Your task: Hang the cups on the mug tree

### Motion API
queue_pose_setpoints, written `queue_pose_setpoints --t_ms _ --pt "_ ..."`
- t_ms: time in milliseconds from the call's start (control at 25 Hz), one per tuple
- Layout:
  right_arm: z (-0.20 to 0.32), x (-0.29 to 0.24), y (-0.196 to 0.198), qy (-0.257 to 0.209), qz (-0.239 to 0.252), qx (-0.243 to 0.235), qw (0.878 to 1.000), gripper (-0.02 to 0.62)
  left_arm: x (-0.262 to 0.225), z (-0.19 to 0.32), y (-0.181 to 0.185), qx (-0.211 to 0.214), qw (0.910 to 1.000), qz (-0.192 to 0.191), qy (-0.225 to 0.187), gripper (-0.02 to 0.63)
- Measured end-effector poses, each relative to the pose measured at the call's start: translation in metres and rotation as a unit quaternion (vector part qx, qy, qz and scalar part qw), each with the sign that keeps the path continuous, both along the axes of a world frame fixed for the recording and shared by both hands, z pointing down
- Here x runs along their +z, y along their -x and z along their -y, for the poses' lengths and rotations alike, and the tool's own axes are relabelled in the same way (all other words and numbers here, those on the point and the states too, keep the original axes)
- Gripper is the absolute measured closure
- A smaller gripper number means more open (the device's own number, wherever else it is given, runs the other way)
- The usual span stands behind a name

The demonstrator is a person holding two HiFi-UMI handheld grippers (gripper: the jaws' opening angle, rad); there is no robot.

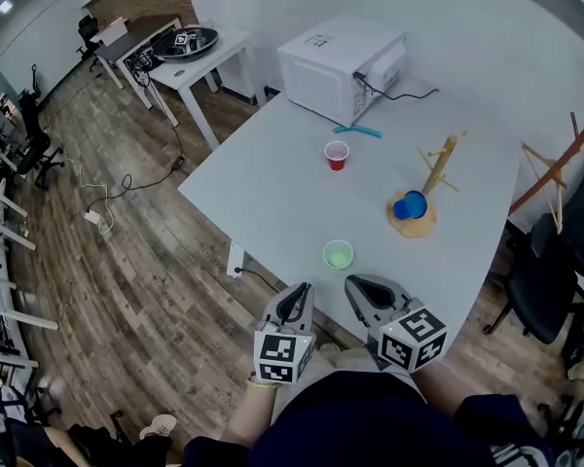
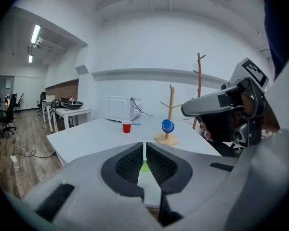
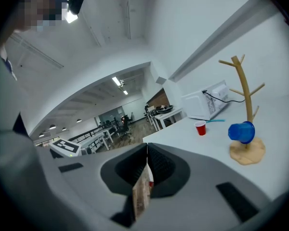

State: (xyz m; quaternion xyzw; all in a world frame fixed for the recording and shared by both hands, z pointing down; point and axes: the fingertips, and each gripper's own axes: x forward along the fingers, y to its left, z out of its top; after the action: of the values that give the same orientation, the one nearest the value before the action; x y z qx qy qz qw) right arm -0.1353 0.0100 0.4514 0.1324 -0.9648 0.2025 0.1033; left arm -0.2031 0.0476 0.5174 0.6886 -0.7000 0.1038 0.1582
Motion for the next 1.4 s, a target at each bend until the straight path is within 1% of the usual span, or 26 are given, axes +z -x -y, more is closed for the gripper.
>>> queue_pose_setpoints --t_ms 160,360,560,600,640,680,720,920,1040,1400 --pt "0.01 0.004 -0.013 0.003 -0.002 0.029 1.0 0.566 0.016 0.01 -0.003 0.021 0.9998 0.0 -0.003 0.584" --pt "0.015 0.011 -0.023 0.01 -0.01 0.059 0.998 0.566 0.044 0.019 -0.002 0.048 0.9986 -0.005 0.021 0.584" --pt "0.025 0.014 -0.026 0.013 -0.009 0.092 0.996 0.566 0.062 0.033 -0.002 0.075 0.9966 -0.002 0.035 0.577" --pt "0.027 0.015 -0.026 0.013 -0.009 0.096 0.995 0.566 0.066 0.036 -0.003 0.083 0.9959 -0.002 0.038 0.552" --pt "0.028 0.015 -0.026 0.013 -0.009 0.101 0.995 0.566 0.07 0.039 -0.004 0.09 0.9951 -0.002 0.041 0.503" --pt "0.03 0.015 -0.026 0.013 -0.01 0.105 0.994 0.566 0.073 0.042 -0.005 0.097 0.9943 -0.001 0.044 0.481" --pt "0.032 0.015 -0.026 0.013 -0.012 0.111 0.994 0.566 0.076 0.046 -0.006 0.103 0.9935 0.0 0.048 0.473" --pt "0.041 0.015 -0.028 0.012 -0.014 0.138 0.99 0.566 0.097 0.062 -0.009 0.138 0.987 0.007 0.081 0.391" --pt "0.044 0.017 -0.029 0.014 -0.018 0.151 0.988 0.566 0.106 0.068 -0.01 0.153 0.9837 0.007 0.094 0.367" --pt "0.052 0.023 -0.039 0.02 -0.025 0.191 0.981 0.566 0.128 0.082 -0.018 0.192 0.9735 0.005 0.125 0.337"
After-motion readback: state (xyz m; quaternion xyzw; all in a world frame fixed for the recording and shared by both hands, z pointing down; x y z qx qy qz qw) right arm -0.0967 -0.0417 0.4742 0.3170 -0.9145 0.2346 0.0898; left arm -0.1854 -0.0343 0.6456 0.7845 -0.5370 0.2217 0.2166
